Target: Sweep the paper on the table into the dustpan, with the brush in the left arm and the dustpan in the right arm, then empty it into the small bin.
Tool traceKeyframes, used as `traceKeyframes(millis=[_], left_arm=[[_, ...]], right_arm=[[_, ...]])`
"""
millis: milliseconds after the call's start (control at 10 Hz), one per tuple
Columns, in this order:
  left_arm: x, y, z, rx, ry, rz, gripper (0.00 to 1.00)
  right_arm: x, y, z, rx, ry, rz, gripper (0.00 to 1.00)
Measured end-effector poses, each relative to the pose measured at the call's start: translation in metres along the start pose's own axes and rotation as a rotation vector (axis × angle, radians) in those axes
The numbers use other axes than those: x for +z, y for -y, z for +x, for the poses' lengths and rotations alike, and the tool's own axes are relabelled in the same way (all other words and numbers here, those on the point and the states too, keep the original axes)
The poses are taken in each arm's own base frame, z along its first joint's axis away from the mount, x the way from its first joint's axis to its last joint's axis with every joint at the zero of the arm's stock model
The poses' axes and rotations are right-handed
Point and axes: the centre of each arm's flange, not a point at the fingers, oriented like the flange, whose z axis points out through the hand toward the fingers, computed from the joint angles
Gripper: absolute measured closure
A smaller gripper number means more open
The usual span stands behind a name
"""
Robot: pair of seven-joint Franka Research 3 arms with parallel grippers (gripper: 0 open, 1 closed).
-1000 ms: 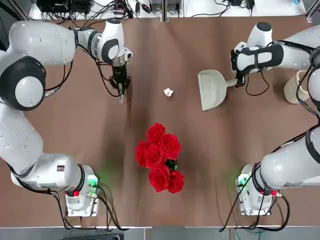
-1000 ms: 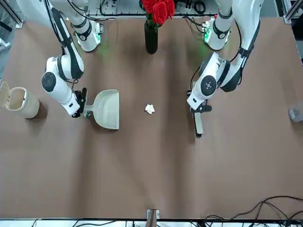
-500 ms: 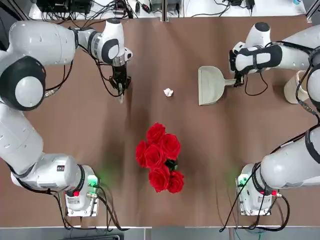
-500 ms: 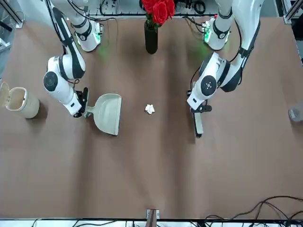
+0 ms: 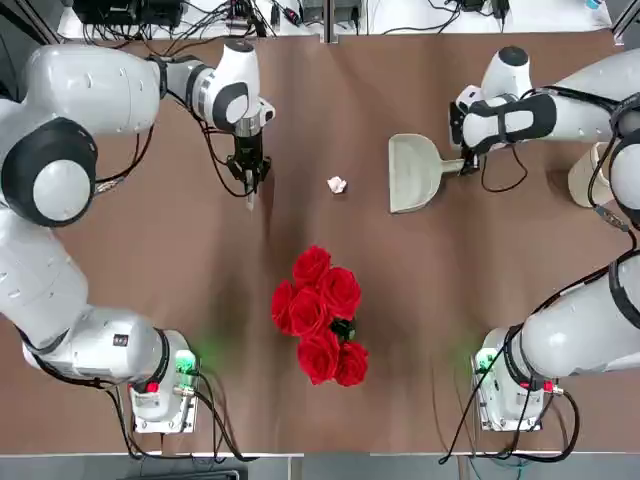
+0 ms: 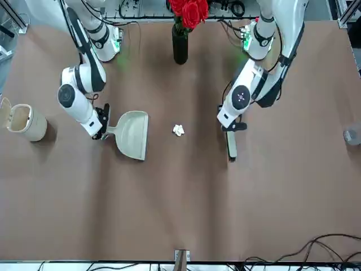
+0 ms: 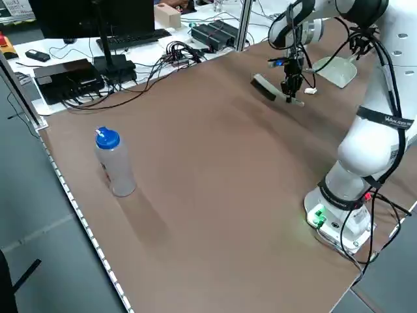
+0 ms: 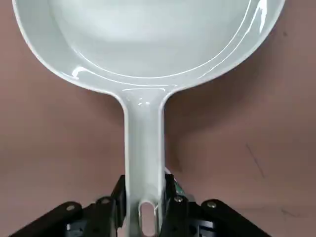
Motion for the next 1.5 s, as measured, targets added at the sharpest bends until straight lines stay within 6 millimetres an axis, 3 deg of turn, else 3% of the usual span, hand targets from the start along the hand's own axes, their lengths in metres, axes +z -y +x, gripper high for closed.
traceKeyframes(millis=[200, 600, 800, 1100, 1500], left_arm=[[-0.002, -0.030, -0.011, 0.045, -0.004, -0.007, 0.73], [0.017, -0.099, -0.032, 0.168, 0.030, 0.008, 0.73], [0.015, -0.109, -0.030, 0.205, 0.063, 0.022, 0.73], [0.028, -0.116, -0.033, 0.225, 0.091, 0.035, 0.73], [0.031, -0.135, -0.038, 0.206, 0.090, 0.032, 0.73]], right_arm=[[0.000, 0.006, 0.020, 0.006, 0.002, -0.003, 0.67], [-0.001, 0.019, 0.061, 0.018, 0.004, -0.014, 0.67], [-0.002, 0.026, 0.077, 0.026, 0.004, -0.019, 0.67], [-0.003, 0.036, 0.101, 0.037, 0.003, -0.027, 0.67], [-0.002, 0.043, 0.115, 0.046, 0.004, -0.028, 0.67]])
